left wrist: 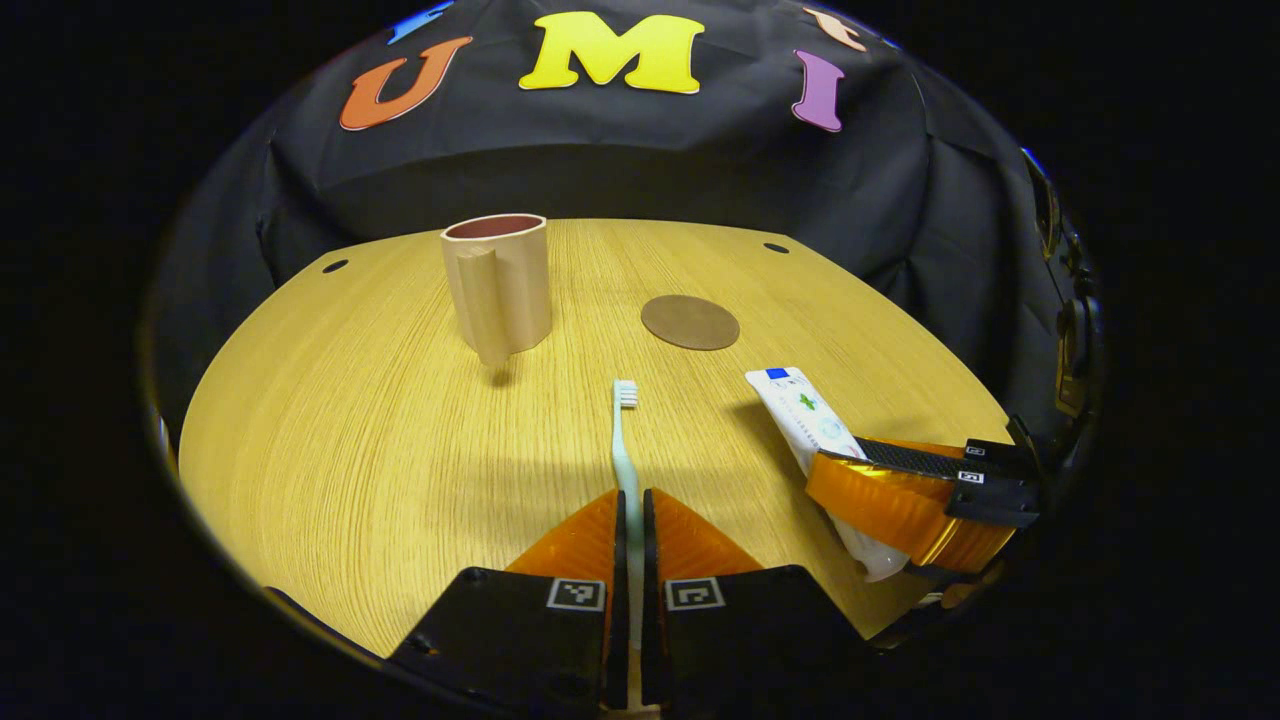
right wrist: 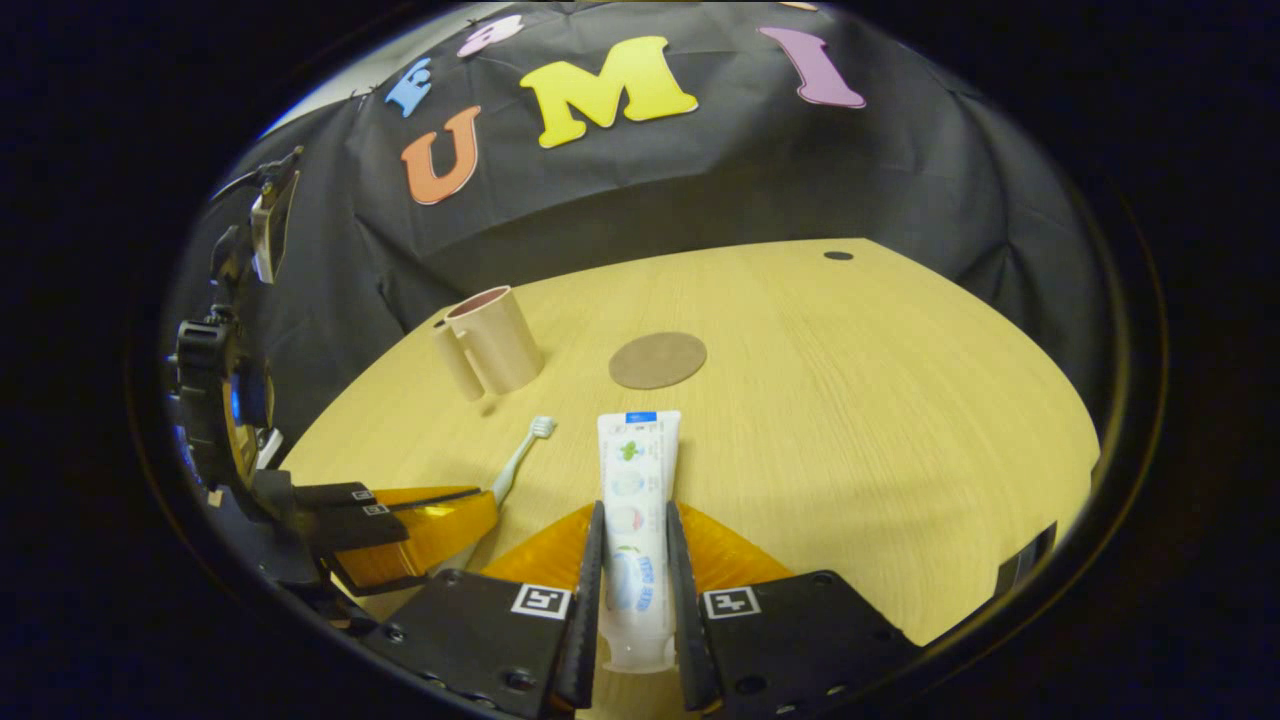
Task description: Put the toothbrush and toothpaste on the desktop into the cup, then pick up the cup and place it on the coaster on the desktop.
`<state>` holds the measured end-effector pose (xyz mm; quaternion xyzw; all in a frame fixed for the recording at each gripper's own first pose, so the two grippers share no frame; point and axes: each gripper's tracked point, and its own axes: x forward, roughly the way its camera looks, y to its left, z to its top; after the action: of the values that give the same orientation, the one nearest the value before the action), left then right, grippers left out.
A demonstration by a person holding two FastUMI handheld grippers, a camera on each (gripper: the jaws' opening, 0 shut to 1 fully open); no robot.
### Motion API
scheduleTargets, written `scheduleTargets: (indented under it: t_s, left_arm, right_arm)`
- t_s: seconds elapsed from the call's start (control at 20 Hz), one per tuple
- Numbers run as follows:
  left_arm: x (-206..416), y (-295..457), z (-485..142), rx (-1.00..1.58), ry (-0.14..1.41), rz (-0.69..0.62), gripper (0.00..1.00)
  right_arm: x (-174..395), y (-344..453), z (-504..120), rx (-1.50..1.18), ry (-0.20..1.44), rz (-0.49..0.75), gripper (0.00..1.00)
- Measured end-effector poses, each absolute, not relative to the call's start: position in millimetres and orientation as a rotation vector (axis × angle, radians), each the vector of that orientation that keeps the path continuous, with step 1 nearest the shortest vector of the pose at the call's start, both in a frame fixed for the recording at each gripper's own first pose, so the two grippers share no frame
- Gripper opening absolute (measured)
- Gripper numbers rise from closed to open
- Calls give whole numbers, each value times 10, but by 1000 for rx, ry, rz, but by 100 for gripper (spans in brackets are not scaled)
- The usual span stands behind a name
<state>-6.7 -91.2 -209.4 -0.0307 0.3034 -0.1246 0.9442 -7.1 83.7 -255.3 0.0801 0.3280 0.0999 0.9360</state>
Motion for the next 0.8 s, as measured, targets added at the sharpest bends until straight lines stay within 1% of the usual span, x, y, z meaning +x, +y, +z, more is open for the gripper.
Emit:
scheduleTargets:
  t_s: [0.15, 0.45, 0.55, 0.6, 0.65, 0.8]
  left_arm:
    - [36, -768, -1874, -25, 496, -214, 8]
    - [123, -469, -1191, -88, 264, -153, 8]
    - [217, -324, -964, -96, 209, -135, 7]
    - [266, -227, -859, -77, 186, -117, 8]
    - [341, -128, -751, -45, 155, -95, 8]
    - [537, -27, -563, 18, 92, -66, 7]
  right_arm:
    - [-73, 841, -2540, 159, 663, 205, 34]
    - [-57, 881, -2469, 152, 639, 213, 34]
    - [-42, 883, -2432, 149, 623, 215, 34]
    - [-31, 883, -2410, 148, 614, 217, 36]
    - [-18, 886, -2381, 151, 598, 225, 34]
    - [44, 867, -2305, 146, 553, 231, 34]
